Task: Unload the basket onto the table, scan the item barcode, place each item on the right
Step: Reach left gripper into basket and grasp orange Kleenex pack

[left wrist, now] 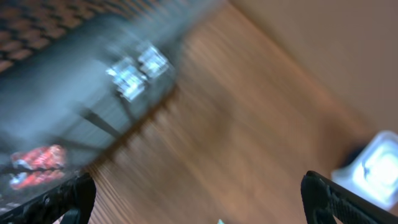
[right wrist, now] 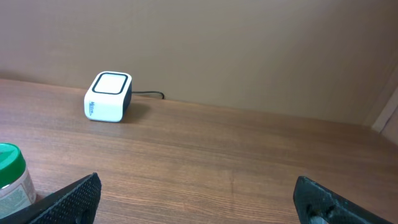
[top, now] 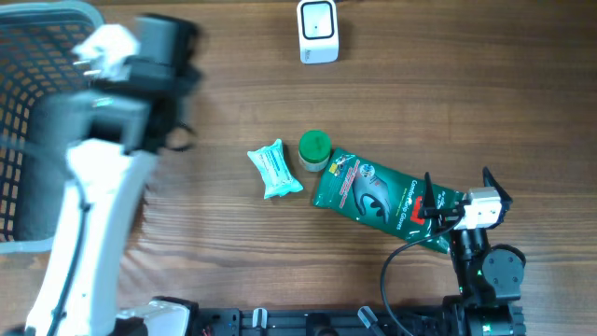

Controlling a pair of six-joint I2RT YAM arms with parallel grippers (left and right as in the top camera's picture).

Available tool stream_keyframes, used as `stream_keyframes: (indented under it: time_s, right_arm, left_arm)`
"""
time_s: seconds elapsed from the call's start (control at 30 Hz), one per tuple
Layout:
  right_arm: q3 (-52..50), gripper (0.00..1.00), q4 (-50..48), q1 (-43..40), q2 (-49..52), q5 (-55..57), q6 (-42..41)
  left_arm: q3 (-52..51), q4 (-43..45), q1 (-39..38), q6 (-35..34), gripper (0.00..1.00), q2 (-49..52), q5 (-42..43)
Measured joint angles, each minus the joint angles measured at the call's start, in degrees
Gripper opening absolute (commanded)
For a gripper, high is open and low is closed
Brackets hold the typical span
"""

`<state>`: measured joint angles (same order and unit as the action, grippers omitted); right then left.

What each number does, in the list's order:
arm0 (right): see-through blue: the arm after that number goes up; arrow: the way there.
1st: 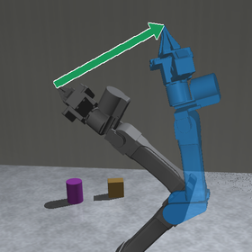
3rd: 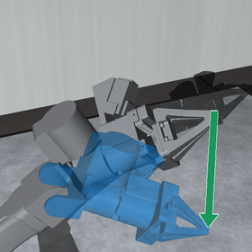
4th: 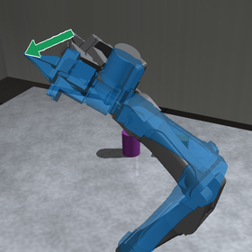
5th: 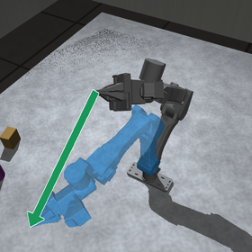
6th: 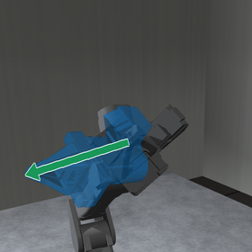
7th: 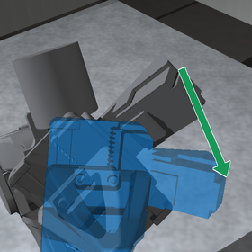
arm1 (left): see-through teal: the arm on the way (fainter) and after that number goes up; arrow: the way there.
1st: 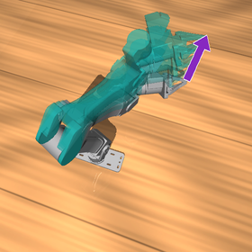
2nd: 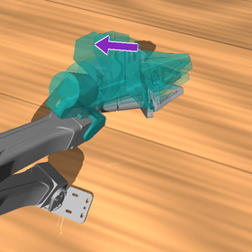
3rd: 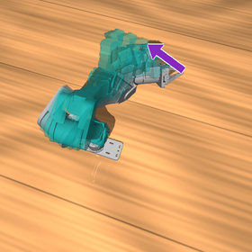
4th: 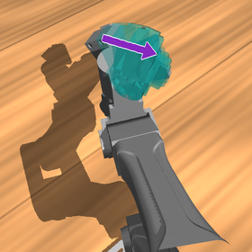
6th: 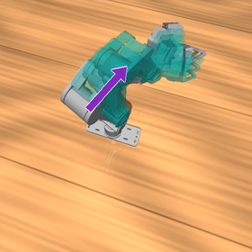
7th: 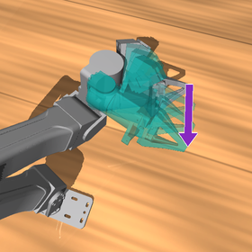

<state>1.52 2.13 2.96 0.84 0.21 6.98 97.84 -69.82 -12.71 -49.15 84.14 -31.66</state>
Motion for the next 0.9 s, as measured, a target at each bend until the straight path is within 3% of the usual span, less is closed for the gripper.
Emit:
stream_keyframes:
  time_s: [0.17, 0.3, 0.43, 0.63, 0.67, 0.9]
  right_arm:
    - [0.0, 1.0, 0.0, 0.0, 0.0, 0.0, 0.0]
    - [0.0, 1.0, 0.0, 0.0, 0.0, 0.0, 0.0]
    - [0.0, 1.0, 0.0, 0.0, 0.0, 0.0, 0.0]
    - [0.0, 1.0, 0.0, 0.0, 0.0, 0.0, 0.0]
    - [0.0, 1.0, 0.0, 0.0, 0.0, 0.0, 0.0]
    - [0.0, 1.0, 0.0, 0.0, 0.0, 0.0, 0.0]
  left_arm:
    - [0.0, 2.7, 26.1, -0.6, 1.0, -4.0, 16.7]
    - [0.2, -3.5, 41.0, -4.5, 1.0, -2.4, 24.7]
    - [0.5, -8.7, 46.3, -8.0, 1.0, 5.3, 26.5]
    - [0.5, -12.7, 46.6, -8.5, 0.98, 25.1, 27.3]
    - [0.5, -12.7, 46.6, -8.2, 0.94, 27.9, 27.3]
    - [0.5, -14.1, 46.6, -7.1, 0.91, 40.8, 26.8]
